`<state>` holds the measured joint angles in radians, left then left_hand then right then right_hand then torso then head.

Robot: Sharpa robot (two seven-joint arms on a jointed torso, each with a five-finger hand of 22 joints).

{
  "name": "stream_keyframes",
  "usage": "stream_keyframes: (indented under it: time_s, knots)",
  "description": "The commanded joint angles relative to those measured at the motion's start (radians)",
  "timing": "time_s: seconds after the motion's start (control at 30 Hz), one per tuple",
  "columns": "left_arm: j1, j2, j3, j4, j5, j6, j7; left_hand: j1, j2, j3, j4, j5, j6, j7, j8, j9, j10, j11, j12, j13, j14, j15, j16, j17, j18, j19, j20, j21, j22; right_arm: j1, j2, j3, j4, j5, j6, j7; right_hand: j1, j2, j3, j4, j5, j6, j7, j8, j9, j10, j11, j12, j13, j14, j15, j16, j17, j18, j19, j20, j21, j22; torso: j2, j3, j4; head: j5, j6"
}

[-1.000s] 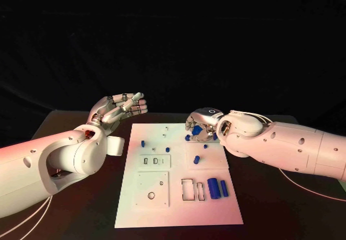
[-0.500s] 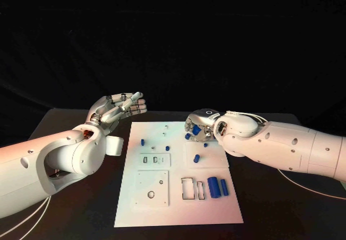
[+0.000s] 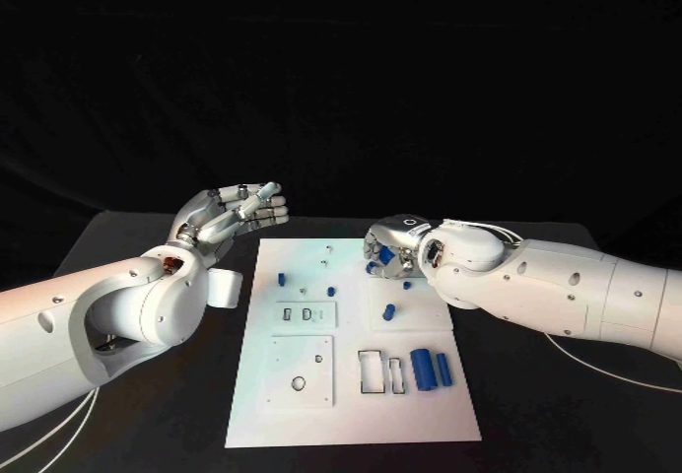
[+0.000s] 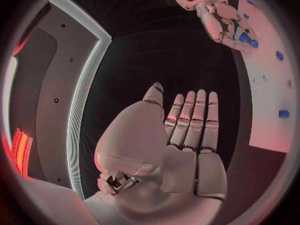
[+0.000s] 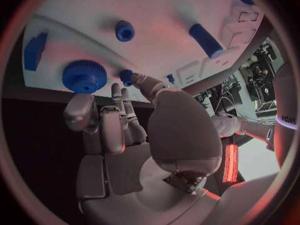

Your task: Assemble the parts on the task board

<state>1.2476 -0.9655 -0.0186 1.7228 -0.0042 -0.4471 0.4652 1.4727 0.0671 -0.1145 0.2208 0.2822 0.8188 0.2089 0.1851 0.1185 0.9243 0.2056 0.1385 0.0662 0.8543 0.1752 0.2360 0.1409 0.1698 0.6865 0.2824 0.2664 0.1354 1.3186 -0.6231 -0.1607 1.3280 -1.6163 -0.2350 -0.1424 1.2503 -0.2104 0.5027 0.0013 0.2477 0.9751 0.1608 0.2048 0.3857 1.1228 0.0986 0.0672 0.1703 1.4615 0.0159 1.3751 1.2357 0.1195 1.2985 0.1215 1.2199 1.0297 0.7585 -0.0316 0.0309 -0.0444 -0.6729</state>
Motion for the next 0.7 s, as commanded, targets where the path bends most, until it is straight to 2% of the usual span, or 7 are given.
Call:
stream_keyframes:
  time_s: [0.03,0.3,0.7]
  knots:
    - [0.002,0.0,0.001,0.003,-0.005,0.017,0.003,0.005,-0.001,-0.004,-0.001,0.004,0.001,0.027,0.006,0.001,0.004,0.0,-0.004,0.0,0.007,-0.001,0.004,0.001,0.011,0.005,0.0,0.004,0.001,-0.001,0.002,0.0,-0.002,-0.004,0.015,-0.007,0.002,0.012,0.011,0.001,0.003,0.007,-0.002,0.006,0.003,0.01,0.001,0.003,0.001,0.048,0.001,0.006,-0.003,-0.011,0.007,0.0,0.007,0.006,0.003,-0.0007,0.0002,-0.001,0.0]
    - [0.002,0.001,0.001,0.002,-0.005,0.013,0.0,0.004,-0.002,-0.005,0.001,0.004,0.0,0.027,0.006,0.001,0.004,0.0,-0.005,-0.001,0.007,-0.001,0.005,0.001,0.01,0.005,0.0,0.004,0.0,-0.001,0.002,0.0,-0.001,0.007,0.016,-0.003,0.001,0.015,0.036,0.012,0.0,0.019,-0.011,0.016,0.018,0.041,-0.007,0.007,0.005,0.048,-0.005,0.017,0.005,-0.012,0.008,-0.004,0.022,0.026,0.005,-0.0004,0.0007,0.0,-0.002]
    - [0.002,0.002,0.002,-0.003,-0.005,0.009,-0.005,0.005,-0.002,-0.005,0.001,0.004,-0.001,0.028,0.005,0.001,0.003,0.001,-0.007,-0.001,0.006,0.0,0.004,0.001,0.01,0.005,0.0,0.004,0.0,-0.001,0.005,0.0,-0.007,0.013,0.029,-0.005,0.013,0.019,0.075,0.014,-0.032,0.033,-0.021,0.032,0.042,0.073,-0.017,0.006,0.011,0.048,-0.013,0.026,0.006,-0.014,0.007,-0.012,0.034,0.045,0.008,-0.0002,0.0021,0.0,-0.005]
